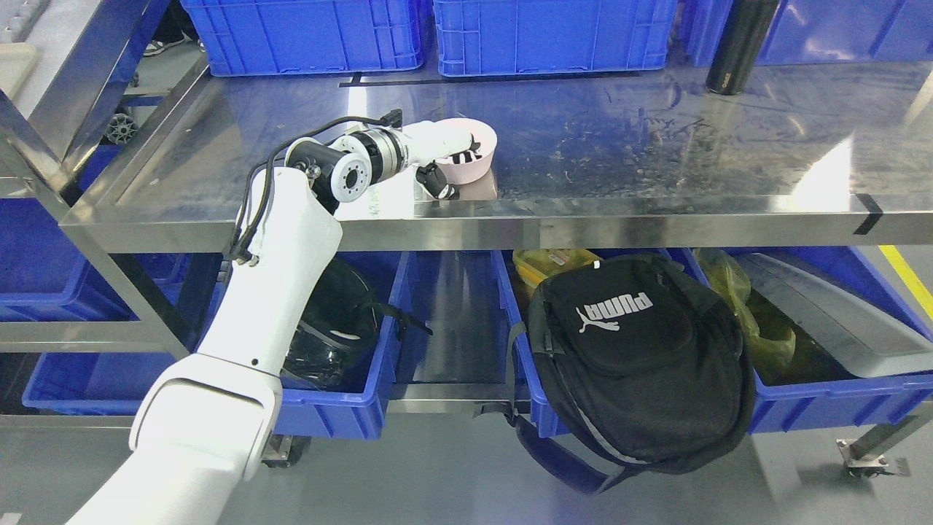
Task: Stack pink IKEA bowl on shelf middle layer
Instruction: 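Grasp the pink bowl rim with the left hand and lift it, then hold the pink bowl in the left hand while the robot turns and drives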
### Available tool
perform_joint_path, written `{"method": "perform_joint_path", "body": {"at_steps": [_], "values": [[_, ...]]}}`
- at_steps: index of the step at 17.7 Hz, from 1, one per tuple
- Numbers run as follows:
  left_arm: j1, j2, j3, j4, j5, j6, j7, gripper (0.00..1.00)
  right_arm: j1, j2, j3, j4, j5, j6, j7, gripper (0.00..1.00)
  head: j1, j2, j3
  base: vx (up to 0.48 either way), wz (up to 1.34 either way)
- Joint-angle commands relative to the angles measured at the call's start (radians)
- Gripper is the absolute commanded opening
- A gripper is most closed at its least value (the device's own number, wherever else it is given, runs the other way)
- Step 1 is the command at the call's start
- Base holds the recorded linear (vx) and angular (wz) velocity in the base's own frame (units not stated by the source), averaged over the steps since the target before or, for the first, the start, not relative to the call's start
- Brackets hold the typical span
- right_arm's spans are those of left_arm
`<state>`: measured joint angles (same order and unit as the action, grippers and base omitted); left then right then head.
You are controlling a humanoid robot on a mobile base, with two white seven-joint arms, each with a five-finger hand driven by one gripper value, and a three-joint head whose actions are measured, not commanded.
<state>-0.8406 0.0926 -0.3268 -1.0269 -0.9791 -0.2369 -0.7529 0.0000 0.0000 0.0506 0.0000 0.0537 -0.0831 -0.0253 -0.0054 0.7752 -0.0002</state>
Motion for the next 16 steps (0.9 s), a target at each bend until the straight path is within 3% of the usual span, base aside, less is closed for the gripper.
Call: {"method": "perform_joint_path", "body": {"at_steps": [1,6,12,16], "values": [[-0.003,-0.036,0.041,0.091,-0.001,-0.038,-0.006,0.24,0.023,-0.017,0.000,-0.017,0.000,0.000,-0.001,1.00,0.0000,0.000,0.000,0.000,0.00],[0.002,-0.056,0.187,0.062,0.010,-0.168,-0.034,0.01,0.023,-0.017,0.000,-0.017,0.000,0.000,-0.001,1.00,0.0000,0.000,0.000,0.000,0.01],[0.014,-0.075,0.316,-0.132,0.114,-0.307,-0.059,0.00,0.023,-0.017,0.000,-0.017,0.000,0.000,-0.001,1.00,0.0000,0.000,0.000,0.000,0.00],[0.133,-0.075,0.321,-0.393,0.180,-0.349,-0.057,0.00,0.023,-0.017,0.000,-0.017,0.000,0.000,-0.001,1.00,0.0000,0.000,0.000,-0.004,-0.01]]}}
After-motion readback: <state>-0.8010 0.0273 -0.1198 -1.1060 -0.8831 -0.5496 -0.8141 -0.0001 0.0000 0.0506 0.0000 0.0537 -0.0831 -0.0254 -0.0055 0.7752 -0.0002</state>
